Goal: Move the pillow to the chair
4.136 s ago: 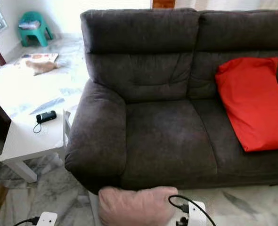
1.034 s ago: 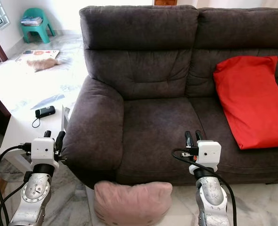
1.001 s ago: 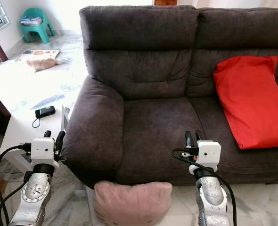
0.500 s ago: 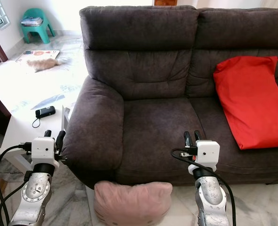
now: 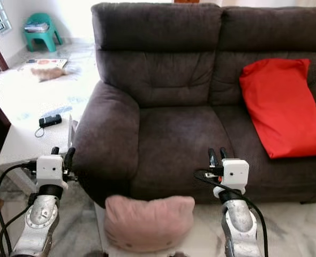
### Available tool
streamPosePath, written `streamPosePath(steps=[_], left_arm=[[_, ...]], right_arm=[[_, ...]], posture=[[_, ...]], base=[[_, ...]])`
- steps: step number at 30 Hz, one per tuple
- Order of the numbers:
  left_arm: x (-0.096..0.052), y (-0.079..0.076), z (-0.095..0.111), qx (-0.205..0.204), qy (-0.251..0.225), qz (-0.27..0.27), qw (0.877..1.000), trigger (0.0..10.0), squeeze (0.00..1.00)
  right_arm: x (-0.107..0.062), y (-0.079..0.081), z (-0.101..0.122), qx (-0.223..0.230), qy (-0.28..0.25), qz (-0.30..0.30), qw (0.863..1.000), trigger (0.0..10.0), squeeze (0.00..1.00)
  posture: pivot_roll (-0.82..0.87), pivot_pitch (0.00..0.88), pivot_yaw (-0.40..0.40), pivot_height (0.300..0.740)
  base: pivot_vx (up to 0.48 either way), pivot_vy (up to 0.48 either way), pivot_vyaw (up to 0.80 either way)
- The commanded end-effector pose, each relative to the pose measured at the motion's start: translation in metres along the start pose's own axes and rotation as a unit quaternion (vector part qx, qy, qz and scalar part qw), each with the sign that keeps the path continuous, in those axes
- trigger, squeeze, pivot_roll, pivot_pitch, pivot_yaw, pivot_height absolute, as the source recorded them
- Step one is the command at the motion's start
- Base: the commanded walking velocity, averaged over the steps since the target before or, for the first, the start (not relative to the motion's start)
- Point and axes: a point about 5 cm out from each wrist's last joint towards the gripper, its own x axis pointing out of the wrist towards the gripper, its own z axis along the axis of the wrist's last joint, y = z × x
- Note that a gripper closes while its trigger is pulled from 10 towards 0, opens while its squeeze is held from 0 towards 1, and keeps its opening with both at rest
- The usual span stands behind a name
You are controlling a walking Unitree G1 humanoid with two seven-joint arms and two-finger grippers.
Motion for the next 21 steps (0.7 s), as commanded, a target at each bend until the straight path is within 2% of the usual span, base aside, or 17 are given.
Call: streamPosePath(steps=[1,21], left_arm=[[0.0007,-0.0012,0.0007,0.000,0.002,0.000,1.000,10.0,0.00],[0.0000,-0.0014,-0.0026,-0.003,0.012,0.001,1.000,10.0,0.00]], right_arm=[[0.0017,-0.0007,0.0042,-0.005,-0.007,0.003,1.000,10.0,0.00],[0.0022,-0.0010,-0.0008,-0.006,0.010,0.006,1.000,10.0,0.00]], posture=[[-0.03,0.000,-0.032,0.630],[-0.03,0.000,-0.035,0.630]], base=[[0.000,0.000,0.00],[0.000,0.000,0.00]])
